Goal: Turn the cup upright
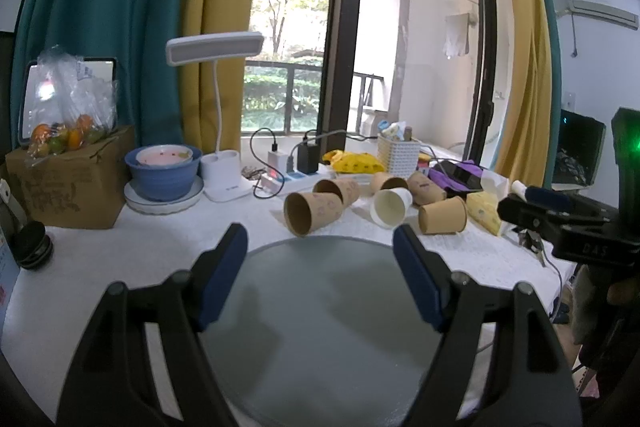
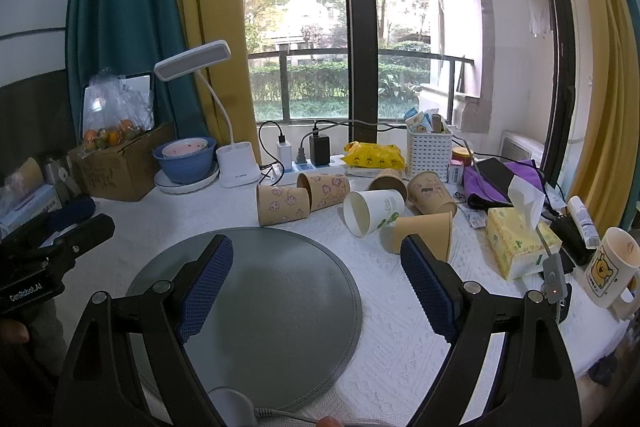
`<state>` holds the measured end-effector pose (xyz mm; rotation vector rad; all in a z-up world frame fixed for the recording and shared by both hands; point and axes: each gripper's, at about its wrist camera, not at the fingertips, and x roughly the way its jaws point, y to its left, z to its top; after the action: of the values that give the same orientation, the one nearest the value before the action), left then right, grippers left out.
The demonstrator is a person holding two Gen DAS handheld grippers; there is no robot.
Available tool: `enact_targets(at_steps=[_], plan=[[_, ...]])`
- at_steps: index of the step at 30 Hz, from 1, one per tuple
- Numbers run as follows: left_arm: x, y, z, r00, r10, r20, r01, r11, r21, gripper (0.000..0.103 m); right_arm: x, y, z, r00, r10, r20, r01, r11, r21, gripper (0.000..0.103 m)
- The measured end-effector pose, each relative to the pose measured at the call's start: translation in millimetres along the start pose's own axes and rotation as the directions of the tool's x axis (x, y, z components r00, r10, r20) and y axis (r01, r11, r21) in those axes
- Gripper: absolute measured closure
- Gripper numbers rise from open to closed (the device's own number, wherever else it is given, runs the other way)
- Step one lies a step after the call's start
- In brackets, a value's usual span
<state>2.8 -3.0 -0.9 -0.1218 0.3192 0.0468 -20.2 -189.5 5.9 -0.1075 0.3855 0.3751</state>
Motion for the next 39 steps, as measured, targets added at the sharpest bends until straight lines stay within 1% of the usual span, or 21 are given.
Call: enact_targets(at_steps=[7,12,14,16,19,22,25,29,33,39], plan=[[8,-3,-1,1.0,-0.008,-0.018,0.008,1.0,0.013,0.027,6,-3,0,1.0,-0.001,-0.009,0.001,1.0,0.013,0.015],[27,-7,0,0.998,-0.028,-0.057,0.031,0.998,0.05,0.027,23,-8,-1,0.999,0.002,-0.032,-0.001,1.0,0.021,0.015],[40,-8,0,0.995,-0.043,-0.086,0.049,0.996,0.07,0.027,32,-13,-1,0.999,-0.003,-0.045,0.005,1.0,0.029,0.015],[55,-9,-1,0.99,-0.058,-0.127,0.07,0.993,0.091,0.027,43,-20,-3,0.998,-0.012,-0.063,0.015,0.999,0.045,0.015],[84,-8,-2,0.979,-0.062,-0.194,0.088,0.987,0.131,0.027,63,-31,-6,0.994,-0.022,-0.104,0.03,0.997,0.077,0.015],[108,-4,0,0.966,-0.071,-0.247,0.109,0.984,0.144,0.027,81,-41,-9,0.99,-0.027,-0.139,0.041,0.994,0.099,0.015],[134,1,5,0.954,-0.062,-0.294,0.116,0.978,0.171,0.027,98,-49,-9,0.986,-0.028,-0.165,0.048,0.992,0.119,0.015],[161,4,12,0.939,-0.059,-0.339,0.136,0.968,0.21,0.027,117,-58,-8,0.981,-0.032,-0.189,0.059,0.988,0.141,0.015],[191,3,17,0.919,-0.059,-0.391,0.162,0.958,0.237,0.027,137,-67,-3,0.976,-0.045,-0.215,0.081,0.983,0.162,0.015],[226,3,28,0.908,-0.049,-0.415,0.183,0.939,0.29,0.027,162,-81,7,0.971,-0.045,-0.234,0.09,0.978,0.186,0.015]])
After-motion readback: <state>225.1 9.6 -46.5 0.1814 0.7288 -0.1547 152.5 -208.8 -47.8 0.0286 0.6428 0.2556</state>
